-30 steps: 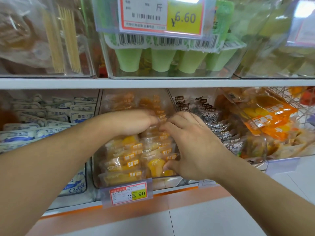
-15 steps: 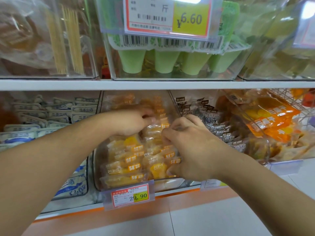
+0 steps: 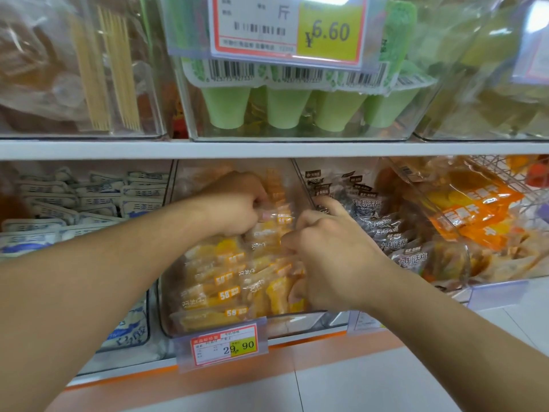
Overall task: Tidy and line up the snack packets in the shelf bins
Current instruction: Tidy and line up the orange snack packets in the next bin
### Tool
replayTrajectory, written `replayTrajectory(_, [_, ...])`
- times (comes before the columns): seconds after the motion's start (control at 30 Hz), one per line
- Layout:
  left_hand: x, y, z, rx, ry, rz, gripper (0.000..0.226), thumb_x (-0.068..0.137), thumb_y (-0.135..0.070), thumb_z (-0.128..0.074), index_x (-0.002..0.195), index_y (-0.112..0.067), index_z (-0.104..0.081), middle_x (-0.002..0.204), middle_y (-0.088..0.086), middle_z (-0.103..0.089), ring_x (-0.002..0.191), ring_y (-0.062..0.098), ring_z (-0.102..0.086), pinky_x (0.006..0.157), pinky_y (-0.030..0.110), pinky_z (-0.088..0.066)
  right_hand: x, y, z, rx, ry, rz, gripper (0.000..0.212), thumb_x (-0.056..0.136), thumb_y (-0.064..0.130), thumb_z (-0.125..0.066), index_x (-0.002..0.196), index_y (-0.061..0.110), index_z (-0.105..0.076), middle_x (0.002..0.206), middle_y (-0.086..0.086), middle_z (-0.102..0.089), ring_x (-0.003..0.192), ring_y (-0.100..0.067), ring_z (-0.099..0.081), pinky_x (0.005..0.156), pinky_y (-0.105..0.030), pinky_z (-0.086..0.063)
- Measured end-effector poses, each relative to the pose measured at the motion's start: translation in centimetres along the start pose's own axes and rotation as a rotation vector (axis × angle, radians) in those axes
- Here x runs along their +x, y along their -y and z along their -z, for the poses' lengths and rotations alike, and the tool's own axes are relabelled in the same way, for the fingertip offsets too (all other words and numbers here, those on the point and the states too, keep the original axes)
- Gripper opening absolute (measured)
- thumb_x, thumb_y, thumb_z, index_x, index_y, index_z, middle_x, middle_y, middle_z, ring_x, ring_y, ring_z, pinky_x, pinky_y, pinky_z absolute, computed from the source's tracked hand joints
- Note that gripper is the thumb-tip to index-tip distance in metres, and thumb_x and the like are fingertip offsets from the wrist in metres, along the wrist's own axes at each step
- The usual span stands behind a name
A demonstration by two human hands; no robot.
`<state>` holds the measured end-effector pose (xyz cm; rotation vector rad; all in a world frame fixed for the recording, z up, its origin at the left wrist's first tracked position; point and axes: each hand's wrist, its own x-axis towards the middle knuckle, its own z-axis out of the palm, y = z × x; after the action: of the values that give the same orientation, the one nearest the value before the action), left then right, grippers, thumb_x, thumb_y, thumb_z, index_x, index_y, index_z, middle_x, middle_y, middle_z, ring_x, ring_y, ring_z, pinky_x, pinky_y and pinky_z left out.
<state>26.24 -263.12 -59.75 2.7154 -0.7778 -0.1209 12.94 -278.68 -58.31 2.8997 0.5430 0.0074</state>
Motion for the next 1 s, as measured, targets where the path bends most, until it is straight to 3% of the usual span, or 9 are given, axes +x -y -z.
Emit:
replayTrajectory(0.13, [-0.2,-0.2,-0.3,0.007,-0.078,-0.007,0.014,0.090,-0.031,-0.075,0.102,-0.028,-0.079,0.108,-0.006,-0.076,0.100,0.018,-0.068,0.088,0.025,-0.053,0.1,0.0,-1.0,-0.018,-0.071,-0.030,0.038,0.045,0.052,-0.084,0.069,0.027,-0.068,0.071,0.001,-0.068,0.081,-0.021,-0.068,0.110,-0.037,-0.025])
replayTrajectory(0.33, [-0.5,-0.2,0.4,0.034,-0.162,-0.118,0.015,0.093,-0.028,-0.068,0.101,-0.030,-0.080,0.104,-0.007,-0.078,0.099,0.022,-0.070,0.088,0.028,-0.054,-0.1,0.5,-1.4,-0.021,-0.319,-0.062,0.027,0.038,0.027,-0.082,0.060,0.018,-0.068,0.054,-0.007,-0.057,0.065,-0.030,-0.060,0.090,-0.041,-0.046])
replayTrajectory(0.43, [-0.8,-0.2,0.2,0.059,-0.218,-0.159,0.018,0.094,-0.028,-0.065,0.102,-0.034,-0.079,0.109,-0.008,-0.077,0.103,0.024,-0.070,0.089,0.032,-0.054,0.2,0.7,-1.4,-0.067,-0.388,-0.091,0.028,0.035,0.021,-0.083,0.059,0.016,-0.069,0.054,-0.011,-0.057,0.068,-0.032,-0.059,0.086,-0.042,-0.038])
replayTrajectory(0.53, [-0.8,-0.3,-0.4,0.066,-0.152,-0.108,0.017,0.095,-0.035,-0.064,0.106,-0.035,-0.078,0.115,-0.010,-0.075,0.106,0.023,-0.068,0.093,0.034,-0.054,0.6,0.9,-1.3,-0.113,-0.272,-0.085,0.024,0.044,0.031,-0.074,0.065,0.019,-0.075,0.058,-0.011,-0.060,0.079,-0.032,-0.062,0.093,-0.042,-0.032])
replayTrajectory(0.6, [-0.5,-0.3,-0.3,0.040,-0.046,-0.033,0.019,0.096,-0.043,-0.063,0.107,-0.034,-0.076,0.113,-0.009,-0.074,0.105,0.022,-0.066,0.096,0.037,-0.053,0.7,0.9,-1.0,-0.145,-0.143,-0.100,0.037,0.054,0.037,-0.059,0.082,0.023,-0.078,0.070,-0.008,-0.067,0.095,-0.031,-0.060,0.101,-0.042,-0.028])
replayTrajectory(0.67, [-0.5,-0.1,0.1,0.035,-0.003,-0.002,0.024,0.095,-0.049,-0.062,0.107,-0.033,-0.075,0.110,-0.009,-0.073,0.099,0.020,-0.066,0.091,0.035,-0.055,0.4,0.7,-0.8,-0.120,-0.076,-0.091,0.047,0.062,0.039,-0.059,0.104,0.026,-0.075,0.090,-0.002,-0.070,0.112,-0.028,-0.055,0.108,-0.038,-0.022])
replayTrajectory(0.8, [-2.4,0.1,1.3,-0.003,-0.076,0.002,0.027,0.095,-0.048,-0.061,0.110,-0.027,-0.070,0.103,-0.007,-0.070,0.095,0.019,-0.065,0.086,0.034,-0.055,-1.4,0.2,-0.1,0.240,-0.067,-0.052,0.075,0.066,0.038,-0.062,0.141,0.030,-0.058,0.128,0.008,-0.061,0.129,-0.019,-0.045,0.115,-0.031,-0.018])
replayTrajectory(0.9, [-5.7,0.2,2.5,-0.041,-0.198,-0.051,0.019,0.095,-0.039,-0.060,0.107,-0.027,-0.068,0.102,-0.007,-0.069,0.096,0.017,-0.064,0.086,0.035,-0.053,-1.8,0.3,-0.2,0.441,-0.156,-0.030,0.055,0.076,0.037,-0.068,0.131,0.036,-0.067,0.132,0.017,-0.061,0.129,-0.014,-0.045,0.114,-0.033,-0.022])
replayTrajectory(1.0, [-10.1,0.0,3.3,-0.058,-0.246,-0.121,0.014,0.097,-0.036,-0.059,0.104,-0.032,-0.069,0.101,-0.017,-0.067,0.095,0.005,-0.062,0.081,0.024,-0.047,-1.3,0.2,0.0,0.406,-0.171,-0.034,0.031,0.081,0.041,-0.067,0.111,0.038,-0.071,0.110,0.020,-0.067,0.117,-0.014,-0.052,0.109,-0.033,-0.024])
